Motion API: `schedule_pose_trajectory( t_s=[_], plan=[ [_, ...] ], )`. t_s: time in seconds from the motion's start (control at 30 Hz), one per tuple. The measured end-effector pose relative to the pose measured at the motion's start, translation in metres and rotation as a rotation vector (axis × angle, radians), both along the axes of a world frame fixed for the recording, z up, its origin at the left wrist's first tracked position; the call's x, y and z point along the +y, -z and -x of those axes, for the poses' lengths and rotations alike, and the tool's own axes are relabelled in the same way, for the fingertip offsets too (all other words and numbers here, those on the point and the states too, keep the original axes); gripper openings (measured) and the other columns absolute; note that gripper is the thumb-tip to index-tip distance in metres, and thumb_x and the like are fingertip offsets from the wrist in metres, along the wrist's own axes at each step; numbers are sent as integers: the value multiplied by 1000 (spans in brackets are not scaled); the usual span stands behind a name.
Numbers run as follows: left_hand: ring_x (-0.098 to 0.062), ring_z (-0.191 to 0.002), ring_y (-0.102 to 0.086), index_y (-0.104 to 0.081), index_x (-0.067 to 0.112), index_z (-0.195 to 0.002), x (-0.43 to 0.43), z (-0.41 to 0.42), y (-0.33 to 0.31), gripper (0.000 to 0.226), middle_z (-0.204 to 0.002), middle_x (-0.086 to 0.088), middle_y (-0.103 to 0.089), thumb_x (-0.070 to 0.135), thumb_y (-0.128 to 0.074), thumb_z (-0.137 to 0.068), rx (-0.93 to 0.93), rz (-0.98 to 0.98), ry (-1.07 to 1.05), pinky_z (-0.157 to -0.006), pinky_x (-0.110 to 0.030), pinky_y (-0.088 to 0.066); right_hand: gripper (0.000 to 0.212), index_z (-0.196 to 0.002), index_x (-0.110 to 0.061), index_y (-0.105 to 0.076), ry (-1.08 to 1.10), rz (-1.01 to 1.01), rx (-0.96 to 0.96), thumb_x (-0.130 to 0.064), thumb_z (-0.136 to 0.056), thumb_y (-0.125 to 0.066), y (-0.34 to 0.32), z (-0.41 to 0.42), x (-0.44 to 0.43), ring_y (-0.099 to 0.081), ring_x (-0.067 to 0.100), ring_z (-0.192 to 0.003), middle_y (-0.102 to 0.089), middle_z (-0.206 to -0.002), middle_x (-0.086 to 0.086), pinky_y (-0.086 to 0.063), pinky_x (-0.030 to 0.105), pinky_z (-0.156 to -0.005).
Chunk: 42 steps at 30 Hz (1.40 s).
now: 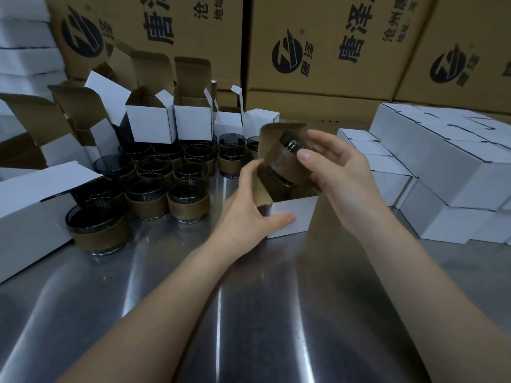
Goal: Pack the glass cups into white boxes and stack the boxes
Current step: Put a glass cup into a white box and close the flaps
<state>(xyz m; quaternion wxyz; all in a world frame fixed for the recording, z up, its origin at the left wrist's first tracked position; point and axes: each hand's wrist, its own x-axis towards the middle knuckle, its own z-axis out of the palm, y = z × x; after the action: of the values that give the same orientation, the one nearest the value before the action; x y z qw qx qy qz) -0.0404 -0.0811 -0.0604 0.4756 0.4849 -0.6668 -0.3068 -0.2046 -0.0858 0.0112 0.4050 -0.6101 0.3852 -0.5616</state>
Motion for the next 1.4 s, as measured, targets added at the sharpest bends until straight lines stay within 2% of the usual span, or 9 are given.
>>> schedule_pose_trajectory(
  t_s=[0.2,0.37,0.53,0.7,0.77,0.87,1.07,1.17,1.4],
  plan=[
    [3,-127,-33,-12,51,-149,-1,-2,0,110,-137,26,-37,35,-87,-71,-26,0,22,-99,-19,-30,53,-119,-30,-54,54,135,169,-24,-71,-75,1,8,0,-63,9,-107,-65,-116,-1,-53,32,-94],
    [3,-124,-37,-12,50,-151,-3,-5,-2,113,-138,25,-38,34,-88,-69,-58,-15,33,-92,-10,-32,54,-117,-37,-52,-16,111,293,-23,-71,-76,-1,18,-4,-64,4,-88,-69,-112,-8,-50,25,-83],
    [-5,-133,-34,-12,52,-150,-2,-7,-5,112,-149,21,-34,34,-88,-70,-94,-21,82,-104,-25,-33,62,-124,-32,-48,-112,89,382,-12,-73,-77,-3,28,-5,-67,18,-101,-71,-113,-4,-54,28,-86],
    [6,-126,-32,-14,54,-148,-5,-11,-5,111,-128,43,-30,33,-88,-69,-109,-28,123,-98,-11,-30,60,-122,-25,-49,-144,91,487,2,-76,-76,-4,31,-5,-63,10,-104,-69,-110,-3,-49,20,-89],
    [4,-125,-40,-15,55,-147,-6,-12,-5,111,-120,52,-27,32,-89,-68,-120,-37,135,-101,-16,-36,61,-120,-27,-50,-157,93,540,0,-73,-78,-5,32,-4,-62,10,-105,-66,-110,-3,-48,24,-95],
    [25,-108,-42,-15,58,-145,-7,-14,-4,110,-110,62,-25,33,-89,-68,-140,-39,149,-89,1,-35,59,-116,-32,-50,-179,73,615,-11,-69,-79,-8,33,-5,-61,11,-108,-64,-112,-2,-47,32,-99],
    [33,-97,-39,-16,57,-146,-7,-16,-3,109,-124,44,-30,34,-89,-68,-153,-17,156,-78,8,-32,55,-109,-28,-51,-249,-8,766,0,-71,-78,-23,30,-12,-64,17,-104,-63,-114,1,-51,37,-95],
    [19,-108,-37,-15,59,-144,-7,-17,-2,109,-128,40,-31,36,-89,-67,-142,-22,148,-81,4,-30,55,-107,-29,-51,-263,-30,912,-3,-69,-82,-37,26,-16,-66,12,-101,-63,-114,-2,-53,39,-93],
    [41,-99,-27,-17,55,-146,-10,-19,1,109,-118,53,-26,37,-89,-67,-131,-22,152,-78,10,-29,64,-129,-35,-53,-304,52,1381,-22,-74,-82,-63,6,-21,-59,6,-105,-60,-118,-17,-49,29,-93]
  ],
)
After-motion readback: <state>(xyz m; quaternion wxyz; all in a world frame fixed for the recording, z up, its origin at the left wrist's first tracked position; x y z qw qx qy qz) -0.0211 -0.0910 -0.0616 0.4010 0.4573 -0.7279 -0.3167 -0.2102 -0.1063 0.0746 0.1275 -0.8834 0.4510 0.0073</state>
